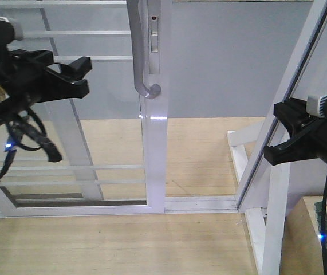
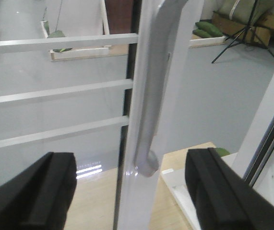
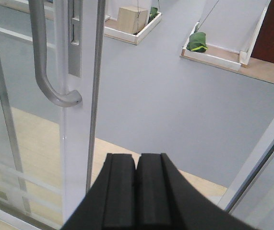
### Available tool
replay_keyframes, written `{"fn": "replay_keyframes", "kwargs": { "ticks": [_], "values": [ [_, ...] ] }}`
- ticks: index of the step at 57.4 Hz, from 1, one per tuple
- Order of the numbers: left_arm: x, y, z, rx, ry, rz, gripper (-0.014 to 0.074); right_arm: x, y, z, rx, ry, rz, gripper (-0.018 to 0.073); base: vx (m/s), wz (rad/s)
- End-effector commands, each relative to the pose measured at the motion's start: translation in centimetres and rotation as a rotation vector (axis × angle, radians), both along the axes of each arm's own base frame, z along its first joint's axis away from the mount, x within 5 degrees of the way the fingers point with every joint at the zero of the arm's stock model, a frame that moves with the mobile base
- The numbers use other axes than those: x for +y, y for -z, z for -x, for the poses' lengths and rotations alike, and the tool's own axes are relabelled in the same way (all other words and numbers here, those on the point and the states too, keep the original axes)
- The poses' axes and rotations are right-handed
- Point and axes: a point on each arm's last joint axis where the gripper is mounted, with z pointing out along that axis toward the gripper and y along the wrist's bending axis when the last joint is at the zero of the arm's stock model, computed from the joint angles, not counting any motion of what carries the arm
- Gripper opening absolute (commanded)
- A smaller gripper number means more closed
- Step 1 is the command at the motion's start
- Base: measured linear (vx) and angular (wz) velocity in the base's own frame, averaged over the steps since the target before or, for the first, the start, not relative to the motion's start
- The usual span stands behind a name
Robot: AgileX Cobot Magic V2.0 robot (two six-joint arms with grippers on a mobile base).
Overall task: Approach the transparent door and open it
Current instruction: 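Move the left gripper up to the silver handle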
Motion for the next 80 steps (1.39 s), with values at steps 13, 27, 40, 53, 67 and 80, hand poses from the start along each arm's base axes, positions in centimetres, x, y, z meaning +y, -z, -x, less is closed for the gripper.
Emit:
{"fn": "replay_keyframes", "kwargs": {
  "ticks": [13,27,40,53,67,80],
  "values": [
    [-4.2,-0.5,-6.8,-0.1,0.018,0.095,0.0591,0.2,-2.1,0.1,-0.133,-0.027,-0.038,-0.0003,0.0,0.0],
    [-5.7,-0.2,-10.6,-0.1,-0.001,0.117,0.0591,0.2,-2.1,0.1,-0.134,-0.029,-0.033,-0.0003,0.0,0.0],
    [-5.7,-0.9,-12.3,-0.157,-0.031,0.075,0.0587,0.2,-2.1,0.1,-0.134,-0.029,-0.033,-0.0003,0.0,0.0],
    [-4.6,-1.5,-13.4,-0.176,-0.12,0.074,0.0587,0.2,-2.1,0.1,-0.132,-0.028,-0.032,-0.0003,0.0,0.0],
    [-4.7,-1.1,-13.5,-0.147,-0.115,0.059,0.0411,0.2,-2.1,0.1,-0.132,-0.027,-0.033,-0.0003,0.0,0.0],
    [-4.7,-0.9,-13.5,-0.129,-0.109,0.053,-0.0009,0.2,-2.1,0.1,-0.131,-0.027,-0.035,-0.0003,0.0,0.0]
  ]
}}
